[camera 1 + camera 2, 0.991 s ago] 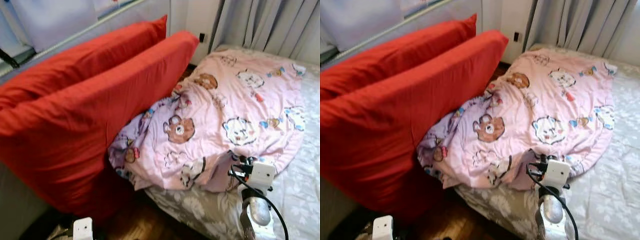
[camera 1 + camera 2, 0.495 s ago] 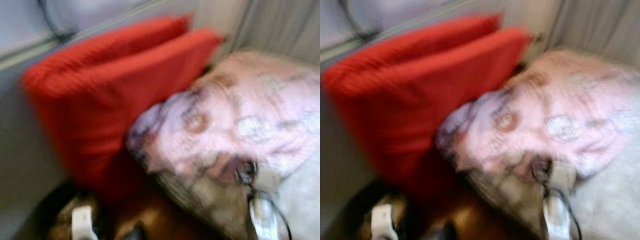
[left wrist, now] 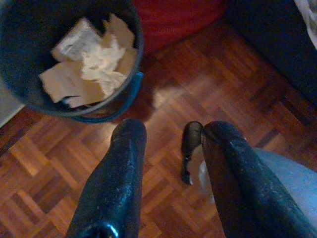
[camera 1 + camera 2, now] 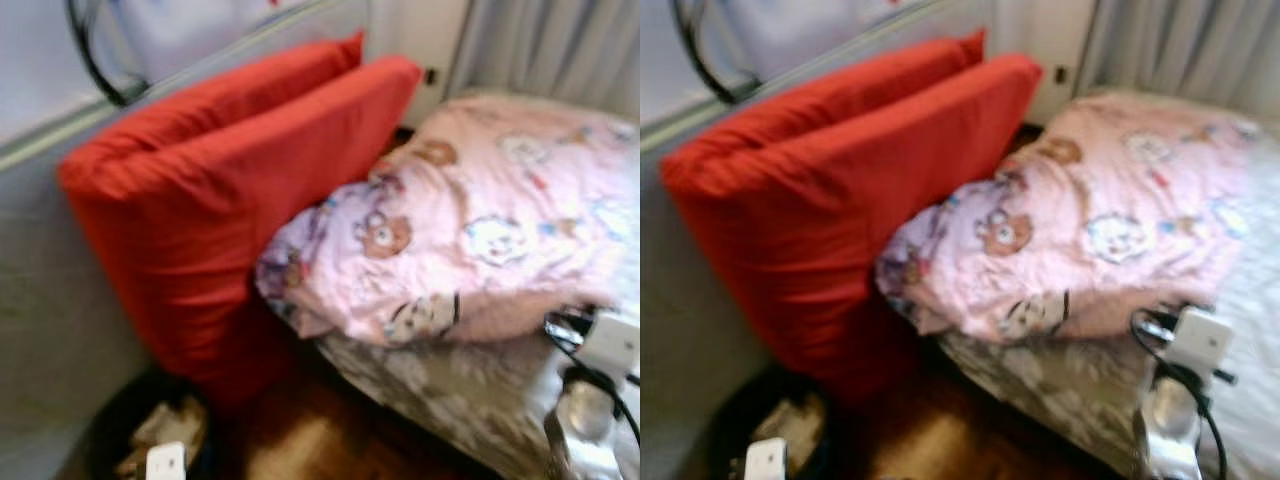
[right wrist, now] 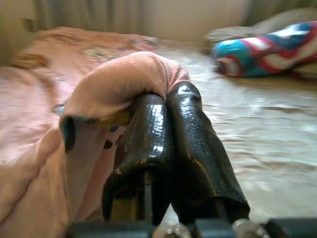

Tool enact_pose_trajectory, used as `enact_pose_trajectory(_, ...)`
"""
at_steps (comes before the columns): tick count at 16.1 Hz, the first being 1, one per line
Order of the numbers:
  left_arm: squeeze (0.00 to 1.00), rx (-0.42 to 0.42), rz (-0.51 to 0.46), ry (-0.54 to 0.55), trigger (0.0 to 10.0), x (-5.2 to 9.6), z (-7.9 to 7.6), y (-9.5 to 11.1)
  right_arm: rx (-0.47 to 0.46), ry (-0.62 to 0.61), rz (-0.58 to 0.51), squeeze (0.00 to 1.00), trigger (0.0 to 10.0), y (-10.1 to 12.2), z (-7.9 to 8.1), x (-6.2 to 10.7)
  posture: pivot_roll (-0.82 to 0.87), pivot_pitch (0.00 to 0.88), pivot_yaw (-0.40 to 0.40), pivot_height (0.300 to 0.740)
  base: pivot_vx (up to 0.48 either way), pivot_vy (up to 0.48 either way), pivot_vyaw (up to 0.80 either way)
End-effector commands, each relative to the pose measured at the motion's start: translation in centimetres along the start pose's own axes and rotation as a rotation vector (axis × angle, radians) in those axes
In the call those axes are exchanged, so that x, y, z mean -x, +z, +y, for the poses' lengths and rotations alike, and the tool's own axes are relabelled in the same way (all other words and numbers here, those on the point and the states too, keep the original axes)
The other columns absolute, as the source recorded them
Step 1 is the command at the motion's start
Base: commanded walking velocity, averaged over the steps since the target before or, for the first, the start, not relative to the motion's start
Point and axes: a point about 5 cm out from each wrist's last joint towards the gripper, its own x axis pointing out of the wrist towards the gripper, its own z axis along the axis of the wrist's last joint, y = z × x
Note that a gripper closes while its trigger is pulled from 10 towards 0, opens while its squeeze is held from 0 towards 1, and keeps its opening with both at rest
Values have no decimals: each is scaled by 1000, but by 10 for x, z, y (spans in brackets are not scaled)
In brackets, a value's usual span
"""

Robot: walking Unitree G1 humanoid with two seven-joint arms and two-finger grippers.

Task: Clean up the room

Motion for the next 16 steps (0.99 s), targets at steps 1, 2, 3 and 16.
enact_pose_trajectory(1, 0, -14, 22, -2, 10000, 1, 1, -4, 9, -52, -13, 0, 10000, 4, -7, -4, 52, 96, 19, 740, 0, 0, 0)
enact_pose_trajectory(2, 0, -16, 23, -2, 10000, 1, 1, -4, 11, -63, -14, 0, 10000, 5, -9, -5, 52, 96, 19, 740, 0, 0, 0)
enact_pose_trajectory(3, 0, -17, 25, -3, 10000, 1, 2, -4, 12, -69, -17, 0, 10000, 5, -9, -5, 51, 97, 20, 740, 0, 0, 0)
enact_pose_trajectory(16, 0, -32, 39, -30, 10000, 1, -1, -7, 161, -185, 96, 0, 10000, -20, -52, 62, 44, 107, 12, 740, 0, 0, 0)
